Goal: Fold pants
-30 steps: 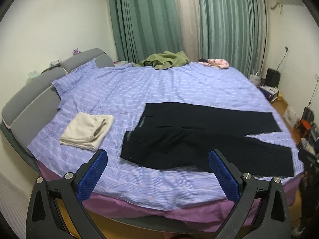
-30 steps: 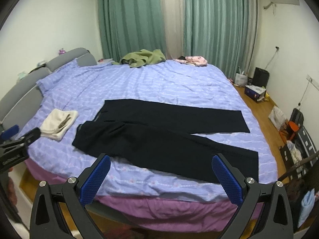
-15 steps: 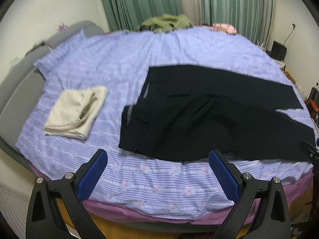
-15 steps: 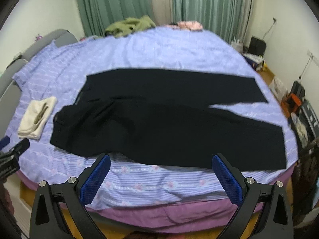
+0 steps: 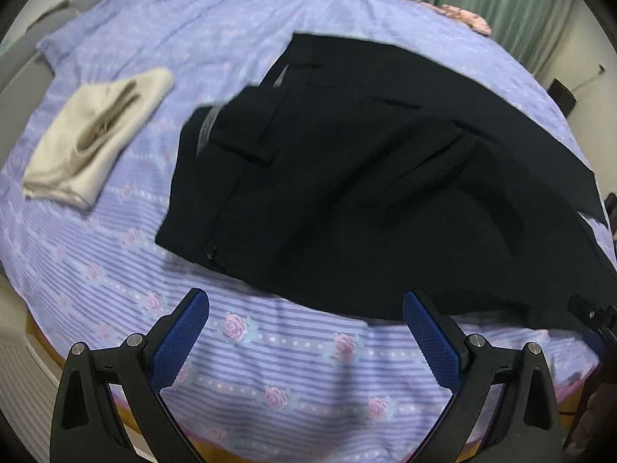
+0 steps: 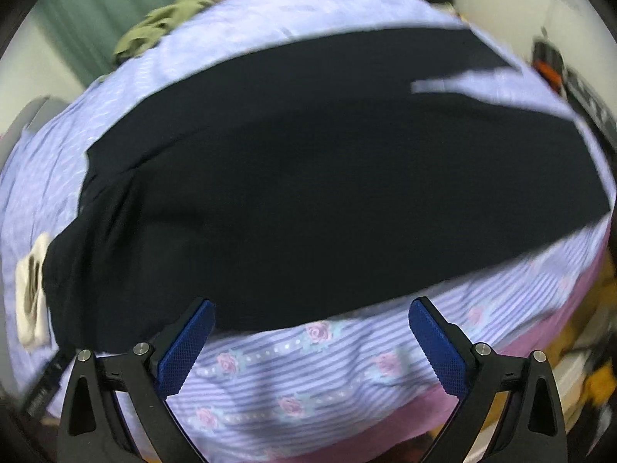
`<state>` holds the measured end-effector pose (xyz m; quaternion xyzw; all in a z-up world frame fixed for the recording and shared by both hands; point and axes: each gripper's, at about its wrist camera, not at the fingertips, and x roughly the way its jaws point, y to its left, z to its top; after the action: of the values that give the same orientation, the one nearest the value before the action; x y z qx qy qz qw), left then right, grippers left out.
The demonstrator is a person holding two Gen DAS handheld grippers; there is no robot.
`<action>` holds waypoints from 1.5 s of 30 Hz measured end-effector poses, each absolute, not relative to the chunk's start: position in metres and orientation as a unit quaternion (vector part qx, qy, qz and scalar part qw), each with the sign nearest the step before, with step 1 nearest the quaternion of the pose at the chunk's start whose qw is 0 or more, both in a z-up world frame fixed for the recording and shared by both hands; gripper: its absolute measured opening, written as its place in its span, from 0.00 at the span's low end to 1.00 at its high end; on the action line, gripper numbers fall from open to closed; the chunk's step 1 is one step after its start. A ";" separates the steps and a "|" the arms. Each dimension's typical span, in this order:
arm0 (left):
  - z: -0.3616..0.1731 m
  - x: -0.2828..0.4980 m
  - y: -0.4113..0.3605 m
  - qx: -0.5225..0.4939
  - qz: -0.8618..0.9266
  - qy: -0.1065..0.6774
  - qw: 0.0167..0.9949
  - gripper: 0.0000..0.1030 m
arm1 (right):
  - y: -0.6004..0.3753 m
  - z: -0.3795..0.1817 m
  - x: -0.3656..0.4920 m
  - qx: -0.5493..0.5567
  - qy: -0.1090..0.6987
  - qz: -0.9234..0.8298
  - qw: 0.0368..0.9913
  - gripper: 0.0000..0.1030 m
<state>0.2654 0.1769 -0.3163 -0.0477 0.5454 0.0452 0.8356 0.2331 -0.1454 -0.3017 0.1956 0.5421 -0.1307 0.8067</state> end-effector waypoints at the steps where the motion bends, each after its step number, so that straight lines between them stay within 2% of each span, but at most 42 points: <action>1: -0.323 0.268 0.182 -0.062 0.047 0.550 0.832 0.99 | -0.145 -0.308 0.235 0.205 0.546 -0.133 0.801 0.97; 10: -0.369 0.290 0.202 -0.137 0.053 0.579 0.802 0.98 | -0.154 -0.349 0.241 0.272 0.563 -0.153 0.765 0.89; 18: -0.393 0.299 0.196 -0.167 0.035 0.590 0.789 0.97 | -0.170 -0.387 0.241 0.323 0.578 -0.162 0.732 0.88; 19: -0.391 0.301 0.195 -0.172 0.027 0.588 0.790 0.94 | -0.173 -0.389 0.243 0.323 0.579 -0.162 0.731 0.85; 21: -0.388 0.305 0.195 -0.168 0.026 0.589 0.790 0.79 | -0.174 -0.390 0.244 0.324 0.579 -0.165 0.730 0.79; 22: -0.387 0.306 0.196 -0.168 0.028 0.588 0.790 0.75 | -0.173 -0.389 0.244 0.323 0.578 -0.166 0.731 0.73; 23: -0.383 0.306 0.197 -0.171 0.031 0.587 0.790 0.65 | -0.174 -0.387 0.244 0.318 0.575 -0.166 0.735 0.69; 24: -0.379 0.305 0.198 -0.168 0.038 0.587 0.791 0.54 | -0.174 -0.382 0.244 0.313 0.572 -0.165 0.740 0.58; 25: -0.377 0.304 0.199 -0.162 0.042 0.587 0.792 0.49 | -0.174 -0.377 0.244 0.301 0.571 -0.163 0.746 0.49; 26: -0.372 0.301 0.199 -0.152 0.050 0.586 0.794 0.35 | -0.174 -0.374 0.245 0.291 0.569 -0.160 0.752 0.45; 27: -0.368 0.299 0.200 -0.143 0.057 0.585 0.796 0.21 | -0.174 -0.370 0.246 0.274 0.567 -0.157 0.761 0.33; 28: -0.362 0.295 0.201 -0.135 0.061 0.583 0.799 0.14 | -0.173 -0.366 0.247 0.253 0.568 -0.154 0.768 0.22; 29: -0.356 0.291 0.202 -0.135 0.057 0.579 0.802 0.10 | -0.172 -0.361 0.249 0.239 0.570 -0.148 0.772 0.18; 33: -0.328 0.277 0.204 -0.136 0.040 0.563 0.814 0.07 | -0.167 -0.321 0.249 0.197 0.540 -0.127 0.808 0.12; 39: -0.248 0.269 0.184 -0.104 0.036 0.499 0.859 0.06 | -0.175 -0.246 0.251 0.160 0.480 -0.110 0.856 0.12; 45: -0.182 0.322 0.183 -0.098 0.028 0.418 0.903 0.06 | -0.200 -0.189 0.289 0.163 0.431 -0.089 0.883 0.10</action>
<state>0.3218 0.1830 -0.1825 -0.0982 0.4180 0.0281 0.9027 0.2888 -0.1998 -0.1888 0.1633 0.4305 -0.0887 0.8832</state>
